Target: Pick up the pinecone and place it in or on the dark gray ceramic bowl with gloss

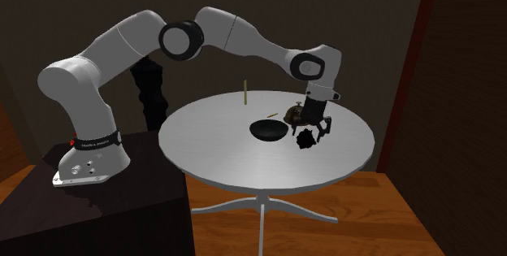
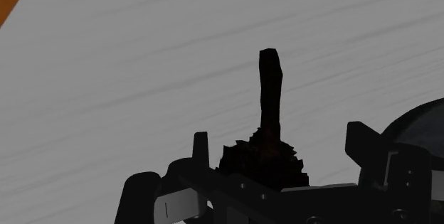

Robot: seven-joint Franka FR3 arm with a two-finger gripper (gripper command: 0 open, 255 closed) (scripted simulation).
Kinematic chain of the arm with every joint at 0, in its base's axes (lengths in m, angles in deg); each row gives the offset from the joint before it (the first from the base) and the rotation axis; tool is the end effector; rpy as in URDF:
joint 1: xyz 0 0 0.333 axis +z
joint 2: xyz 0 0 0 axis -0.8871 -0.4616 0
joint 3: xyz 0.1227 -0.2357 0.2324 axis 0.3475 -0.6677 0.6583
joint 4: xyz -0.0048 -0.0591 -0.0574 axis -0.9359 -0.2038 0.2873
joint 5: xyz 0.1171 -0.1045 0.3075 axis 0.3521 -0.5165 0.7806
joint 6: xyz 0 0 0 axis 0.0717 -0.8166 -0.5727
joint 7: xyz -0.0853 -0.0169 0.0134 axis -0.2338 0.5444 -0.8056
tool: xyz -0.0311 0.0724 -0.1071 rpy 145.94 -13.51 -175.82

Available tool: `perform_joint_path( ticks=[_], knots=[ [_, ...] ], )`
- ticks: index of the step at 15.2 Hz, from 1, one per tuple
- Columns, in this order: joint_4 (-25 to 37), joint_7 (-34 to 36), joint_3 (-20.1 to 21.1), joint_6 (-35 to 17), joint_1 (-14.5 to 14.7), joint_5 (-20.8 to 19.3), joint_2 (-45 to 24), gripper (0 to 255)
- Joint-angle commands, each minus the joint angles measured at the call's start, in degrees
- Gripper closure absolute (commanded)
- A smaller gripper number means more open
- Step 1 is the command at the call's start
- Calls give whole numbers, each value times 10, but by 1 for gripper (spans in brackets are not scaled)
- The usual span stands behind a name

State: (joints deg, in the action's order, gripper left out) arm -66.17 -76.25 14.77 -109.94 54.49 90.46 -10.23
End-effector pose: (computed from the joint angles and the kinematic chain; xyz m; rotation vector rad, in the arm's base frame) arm 0.7290 -0.1576 0.2378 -2.7111 -1.3800 0.2663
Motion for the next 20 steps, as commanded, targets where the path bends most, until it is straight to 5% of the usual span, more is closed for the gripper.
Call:
perform_joint_path(
  ticks=[1, 11, 12, 20],
  knots=[
    [-8, -1, 0, -12, 0, 0, -4, 0],
    [-23, -2, 1, -30, 1, 1, -7, 0],
    [-23, -2, 1, -30, 1, 1, -7, 255],
    [-23, -2, 1, -30, 1, 1, -7, 255]
  ],
)
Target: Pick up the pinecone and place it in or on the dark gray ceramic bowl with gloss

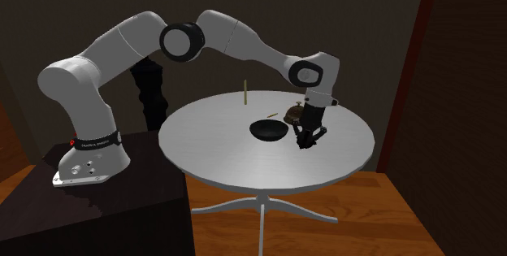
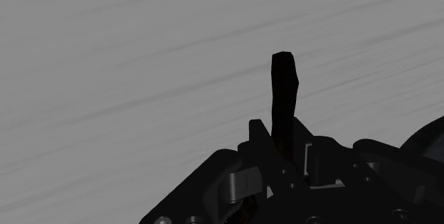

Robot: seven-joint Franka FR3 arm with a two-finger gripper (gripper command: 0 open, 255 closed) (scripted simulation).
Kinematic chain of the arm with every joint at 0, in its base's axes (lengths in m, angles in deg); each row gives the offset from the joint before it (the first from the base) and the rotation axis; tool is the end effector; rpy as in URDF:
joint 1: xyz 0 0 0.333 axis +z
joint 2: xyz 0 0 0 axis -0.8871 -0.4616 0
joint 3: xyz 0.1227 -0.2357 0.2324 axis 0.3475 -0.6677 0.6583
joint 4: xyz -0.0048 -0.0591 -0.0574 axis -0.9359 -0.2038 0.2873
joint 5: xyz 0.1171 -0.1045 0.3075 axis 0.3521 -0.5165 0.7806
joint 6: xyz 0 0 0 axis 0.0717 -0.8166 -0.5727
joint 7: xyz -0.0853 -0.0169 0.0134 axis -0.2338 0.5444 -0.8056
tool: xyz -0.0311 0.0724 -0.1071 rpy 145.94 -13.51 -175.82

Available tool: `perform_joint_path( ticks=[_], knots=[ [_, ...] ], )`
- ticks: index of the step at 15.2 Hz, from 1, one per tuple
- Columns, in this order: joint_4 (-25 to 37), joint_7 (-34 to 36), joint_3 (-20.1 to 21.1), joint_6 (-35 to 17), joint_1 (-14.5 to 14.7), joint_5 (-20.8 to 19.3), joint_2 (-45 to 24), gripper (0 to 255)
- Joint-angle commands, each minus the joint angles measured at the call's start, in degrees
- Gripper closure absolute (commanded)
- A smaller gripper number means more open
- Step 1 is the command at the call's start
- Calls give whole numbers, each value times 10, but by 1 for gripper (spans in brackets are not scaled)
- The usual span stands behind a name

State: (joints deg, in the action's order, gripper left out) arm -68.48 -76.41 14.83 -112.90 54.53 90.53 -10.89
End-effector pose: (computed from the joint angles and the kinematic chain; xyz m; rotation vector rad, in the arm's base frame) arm 0.7266 -0.1580 0.2164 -2.7101 -1.3818 0.2664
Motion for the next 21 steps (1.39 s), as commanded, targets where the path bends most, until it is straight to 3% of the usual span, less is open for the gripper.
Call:
perform_joint_path(
  ticks=[1, 21],
  knots=[
    [0, 0, 0, 0, 0, 0, 0, 255],
    [42, -1, -4, 105, 0, -4, 64, 255]
  ],
)
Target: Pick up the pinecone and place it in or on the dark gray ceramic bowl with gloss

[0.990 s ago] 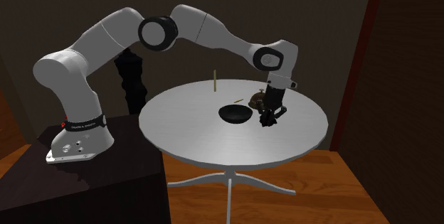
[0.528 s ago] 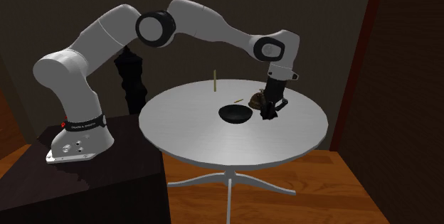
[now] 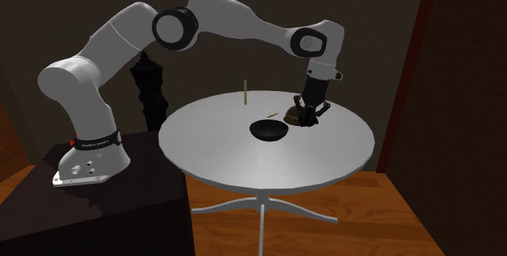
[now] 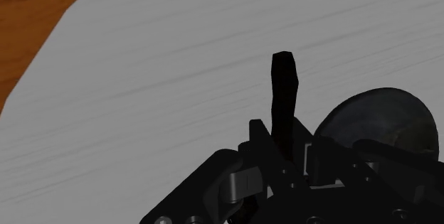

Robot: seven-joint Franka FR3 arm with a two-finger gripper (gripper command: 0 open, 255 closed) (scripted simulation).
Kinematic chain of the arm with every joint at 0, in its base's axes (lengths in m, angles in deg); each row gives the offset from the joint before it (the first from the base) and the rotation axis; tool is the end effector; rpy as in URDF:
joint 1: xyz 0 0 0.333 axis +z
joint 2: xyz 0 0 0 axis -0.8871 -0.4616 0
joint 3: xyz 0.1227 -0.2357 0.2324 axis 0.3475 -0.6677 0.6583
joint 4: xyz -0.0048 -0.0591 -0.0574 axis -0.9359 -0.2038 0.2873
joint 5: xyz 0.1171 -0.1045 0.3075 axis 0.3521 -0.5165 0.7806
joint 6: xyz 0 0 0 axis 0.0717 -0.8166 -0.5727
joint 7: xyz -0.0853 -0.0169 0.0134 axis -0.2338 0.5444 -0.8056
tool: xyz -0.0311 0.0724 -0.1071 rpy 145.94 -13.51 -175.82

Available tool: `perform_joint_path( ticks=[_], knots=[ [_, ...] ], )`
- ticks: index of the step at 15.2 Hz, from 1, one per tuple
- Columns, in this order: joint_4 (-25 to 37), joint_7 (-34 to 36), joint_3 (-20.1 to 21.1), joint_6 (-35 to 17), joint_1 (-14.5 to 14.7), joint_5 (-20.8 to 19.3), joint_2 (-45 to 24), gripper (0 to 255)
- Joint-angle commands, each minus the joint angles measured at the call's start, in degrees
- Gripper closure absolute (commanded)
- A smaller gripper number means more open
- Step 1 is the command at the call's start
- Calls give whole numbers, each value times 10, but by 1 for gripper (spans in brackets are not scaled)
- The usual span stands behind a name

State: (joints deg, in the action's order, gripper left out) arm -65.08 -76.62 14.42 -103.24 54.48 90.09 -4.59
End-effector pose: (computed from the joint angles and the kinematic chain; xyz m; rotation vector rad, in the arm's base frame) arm 0.7208 -0.1582 0.3115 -2.7099 -1.3821 0.2658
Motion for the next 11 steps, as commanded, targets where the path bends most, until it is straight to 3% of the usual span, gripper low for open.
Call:
perform_joint_path(
  ticks=[1, 3, 6, 11],
  knots=[
    [13, 1, 0, 15, 0, 0, 2, 255],
    [24, 1, 0, 28, 0, -1, 4, 255],
    [-138, 20, 0, -40, 31, -4, 97, 255],
    [-311, 59, 5, -110, 75, -10, 199, 255]
  ],
)
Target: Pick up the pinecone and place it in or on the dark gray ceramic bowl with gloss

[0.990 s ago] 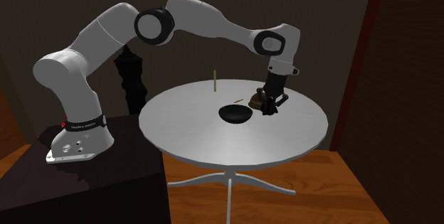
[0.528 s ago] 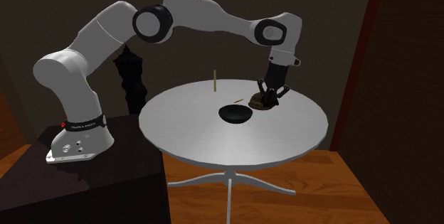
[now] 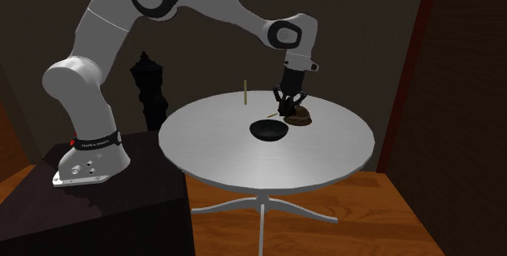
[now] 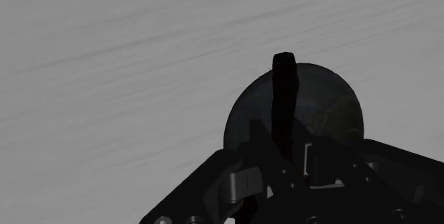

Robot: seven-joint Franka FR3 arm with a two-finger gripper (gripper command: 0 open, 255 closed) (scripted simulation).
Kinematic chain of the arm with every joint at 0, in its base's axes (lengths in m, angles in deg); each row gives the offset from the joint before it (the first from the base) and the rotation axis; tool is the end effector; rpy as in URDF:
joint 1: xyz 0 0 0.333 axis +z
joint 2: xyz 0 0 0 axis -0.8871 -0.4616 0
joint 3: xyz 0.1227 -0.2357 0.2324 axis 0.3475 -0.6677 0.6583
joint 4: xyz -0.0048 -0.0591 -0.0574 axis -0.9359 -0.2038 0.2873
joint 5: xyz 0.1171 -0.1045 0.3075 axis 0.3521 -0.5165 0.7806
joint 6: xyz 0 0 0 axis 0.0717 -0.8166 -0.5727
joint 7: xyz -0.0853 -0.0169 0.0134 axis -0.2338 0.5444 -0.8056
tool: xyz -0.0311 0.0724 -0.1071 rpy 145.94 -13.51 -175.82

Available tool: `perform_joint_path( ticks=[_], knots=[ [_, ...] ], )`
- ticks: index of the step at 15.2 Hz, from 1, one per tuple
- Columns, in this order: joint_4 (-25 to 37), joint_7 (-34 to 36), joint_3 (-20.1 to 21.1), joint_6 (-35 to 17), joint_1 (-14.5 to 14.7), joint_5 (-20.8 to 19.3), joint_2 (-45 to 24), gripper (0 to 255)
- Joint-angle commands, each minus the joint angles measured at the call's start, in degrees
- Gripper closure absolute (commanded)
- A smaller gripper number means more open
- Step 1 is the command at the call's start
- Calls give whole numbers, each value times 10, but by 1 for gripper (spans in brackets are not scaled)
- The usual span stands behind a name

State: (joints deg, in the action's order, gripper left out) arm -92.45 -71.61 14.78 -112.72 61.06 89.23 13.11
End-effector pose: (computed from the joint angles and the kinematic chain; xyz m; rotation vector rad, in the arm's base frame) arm 0.6641 -0.0829 0.3476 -2.7093 -1.3822 0.2665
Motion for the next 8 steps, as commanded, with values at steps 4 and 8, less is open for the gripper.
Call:
perform_joint_path(
  ticks=[4, 8],
  knots=[
    [-141, 44, 9, -55, 41, -5, 86, 255],
    [-173, 54, 13, -83, 49, -4, 91, 255]
  ],
)
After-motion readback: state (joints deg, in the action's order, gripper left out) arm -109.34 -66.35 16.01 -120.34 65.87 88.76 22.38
